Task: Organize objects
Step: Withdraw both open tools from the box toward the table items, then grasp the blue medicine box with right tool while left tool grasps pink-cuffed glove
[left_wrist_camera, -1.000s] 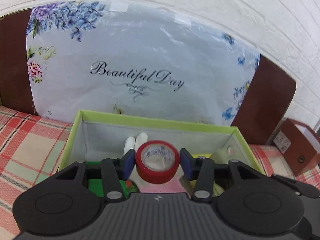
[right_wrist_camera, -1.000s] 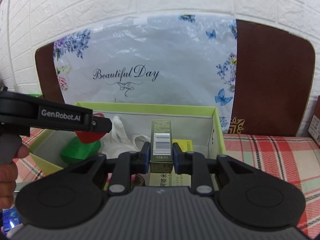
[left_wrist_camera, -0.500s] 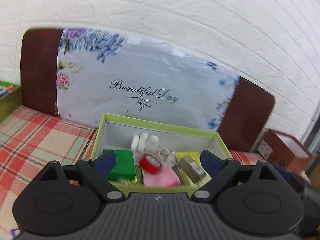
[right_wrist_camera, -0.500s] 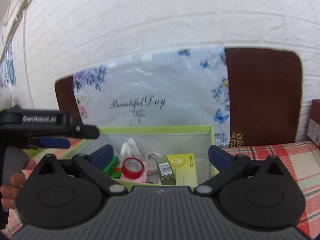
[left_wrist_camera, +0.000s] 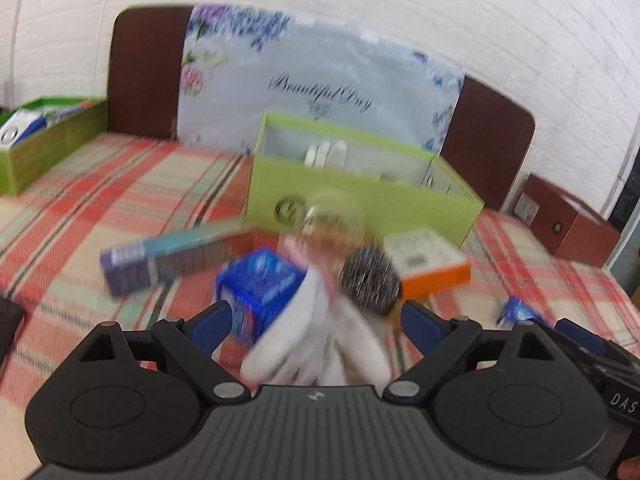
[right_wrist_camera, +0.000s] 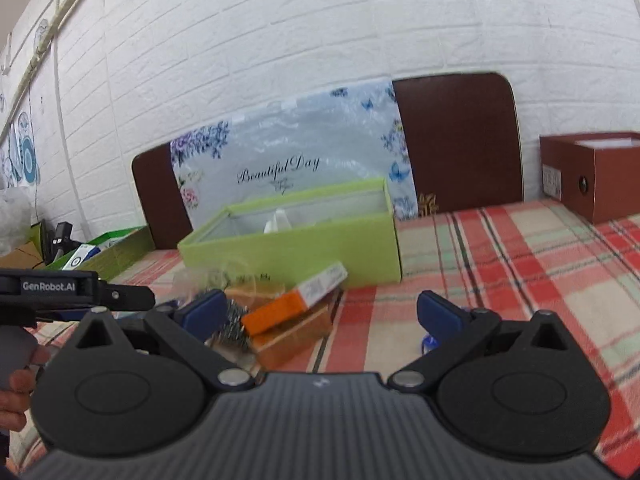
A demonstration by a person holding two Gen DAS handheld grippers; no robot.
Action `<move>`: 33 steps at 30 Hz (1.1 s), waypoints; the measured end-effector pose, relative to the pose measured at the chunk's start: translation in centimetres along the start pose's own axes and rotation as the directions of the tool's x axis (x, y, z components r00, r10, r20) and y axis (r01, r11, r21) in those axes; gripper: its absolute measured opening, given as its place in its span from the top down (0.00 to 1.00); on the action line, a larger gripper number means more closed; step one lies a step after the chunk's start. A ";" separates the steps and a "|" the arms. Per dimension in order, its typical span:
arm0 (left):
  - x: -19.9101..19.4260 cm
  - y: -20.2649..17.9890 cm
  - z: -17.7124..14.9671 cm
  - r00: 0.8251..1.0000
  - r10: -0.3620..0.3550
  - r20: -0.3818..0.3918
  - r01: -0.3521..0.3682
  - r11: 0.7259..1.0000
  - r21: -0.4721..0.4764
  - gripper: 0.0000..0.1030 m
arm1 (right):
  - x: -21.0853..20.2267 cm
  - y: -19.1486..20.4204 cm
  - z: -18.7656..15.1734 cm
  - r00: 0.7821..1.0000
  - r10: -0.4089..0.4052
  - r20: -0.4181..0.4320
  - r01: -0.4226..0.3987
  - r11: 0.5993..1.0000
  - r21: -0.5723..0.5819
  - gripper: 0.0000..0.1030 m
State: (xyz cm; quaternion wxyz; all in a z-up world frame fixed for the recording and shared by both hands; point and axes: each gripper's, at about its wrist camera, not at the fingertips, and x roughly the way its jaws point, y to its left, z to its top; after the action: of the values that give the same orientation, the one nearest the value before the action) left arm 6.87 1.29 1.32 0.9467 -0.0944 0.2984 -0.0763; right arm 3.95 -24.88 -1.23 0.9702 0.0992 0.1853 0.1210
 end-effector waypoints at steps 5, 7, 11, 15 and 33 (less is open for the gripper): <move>0.1 1.1 -2.7 0.998 0.060 -0.036 -0.061 0.998 -0.011 0.08 | -1.0 0.9 -3.6 0.998 -0.033 -0.061 0.033 0.999 -0.010 0.00; 0.4 1.5 -2.9 0.997 0.061 -0.049 -0.062 0.998 -0.025 0.08 | -1.6 1.2 -4.4 0.996 -0.045 -0.070 0.044 0.999 -0.018 0.00; 1.9 1.1 -2.6 0.996 0.064 -0.059 -0.064 0.998 -0.005 0.13 | -2.4 1.6 -5.3 0.996 -0.052 -0.079 0.048 0.998 -0.041 0.00; 2.9 0.9 -3.1 0.988 -0.037 -0.152 0.038 0.999 0.002 0.88 | -3.0 1.5 -5.2 0.993 -0.094 -0.068 0.087 0.992 -0.090 0.00; -6.8 0.6 -5.9 0.985 -0.150 -0.080 0.158 0.981 0.114 0.23 | 4.9 -8.9 -1.2 0.957 -0.191 -0.219 0.128 0.953 -0.275 0.00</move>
State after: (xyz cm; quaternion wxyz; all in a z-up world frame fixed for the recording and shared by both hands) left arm -2.01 2.49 0.25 0.9306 -0.0575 0.3188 -0.1703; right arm 9.63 -31.82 -6.05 0.9513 -0.0589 0.2928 0.0760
